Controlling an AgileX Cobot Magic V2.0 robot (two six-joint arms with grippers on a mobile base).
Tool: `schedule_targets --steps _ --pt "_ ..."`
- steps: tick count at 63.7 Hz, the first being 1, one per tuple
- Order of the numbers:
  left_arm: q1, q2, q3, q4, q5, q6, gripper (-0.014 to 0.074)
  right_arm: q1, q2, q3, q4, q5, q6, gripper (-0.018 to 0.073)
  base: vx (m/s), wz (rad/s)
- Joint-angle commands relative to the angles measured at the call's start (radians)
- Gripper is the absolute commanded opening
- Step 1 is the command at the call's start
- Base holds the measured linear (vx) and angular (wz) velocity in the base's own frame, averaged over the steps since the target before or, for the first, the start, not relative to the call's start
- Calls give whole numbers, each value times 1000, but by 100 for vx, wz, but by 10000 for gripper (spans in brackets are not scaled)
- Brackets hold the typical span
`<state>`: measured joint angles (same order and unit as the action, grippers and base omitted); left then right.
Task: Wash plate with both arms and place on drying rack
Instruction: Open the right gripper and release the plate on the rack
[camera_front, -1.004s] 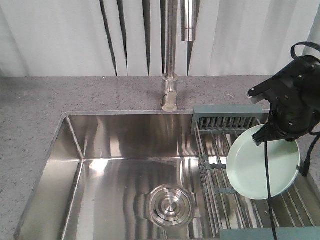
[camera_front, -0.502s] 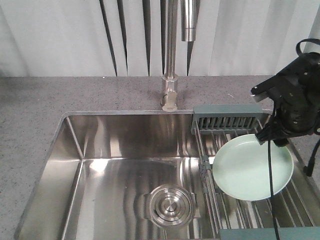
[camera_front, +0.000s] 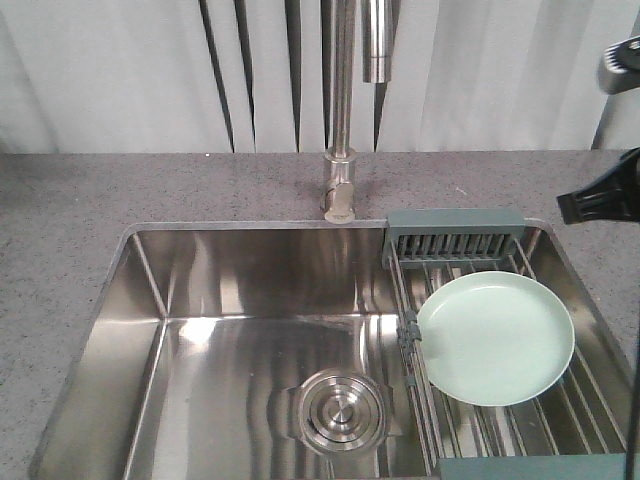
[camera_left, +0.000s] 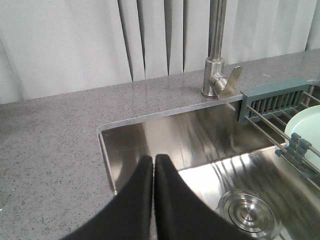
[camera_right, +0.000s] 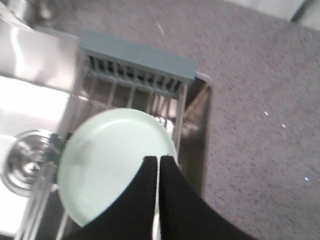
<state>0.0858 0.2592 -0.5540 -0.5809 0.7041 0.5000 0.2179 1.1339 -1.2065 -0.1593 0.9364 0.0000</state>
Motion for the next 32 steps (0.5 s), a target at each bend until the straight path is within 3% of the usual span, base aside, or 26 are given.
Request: schedule_targets --steps 1,12,23,32 --pt "-9 13 -21 -27 -58 -10 -6 -5 -167 79 122 -125 -89 -9 0 0" --pt "-9 16 -21 -61 -74 -11 -6 -5 -487 366 235 -239 -150 -8 0 0" --pt "-9 73 -22 -183 -157 -11 -6 -5 -772 663 242 -340 -149 -6 0 0" --pt "-9 239 -60 -263 -217 -11 -6 -5 -926 786 245 -373 -149 -5 0 0"
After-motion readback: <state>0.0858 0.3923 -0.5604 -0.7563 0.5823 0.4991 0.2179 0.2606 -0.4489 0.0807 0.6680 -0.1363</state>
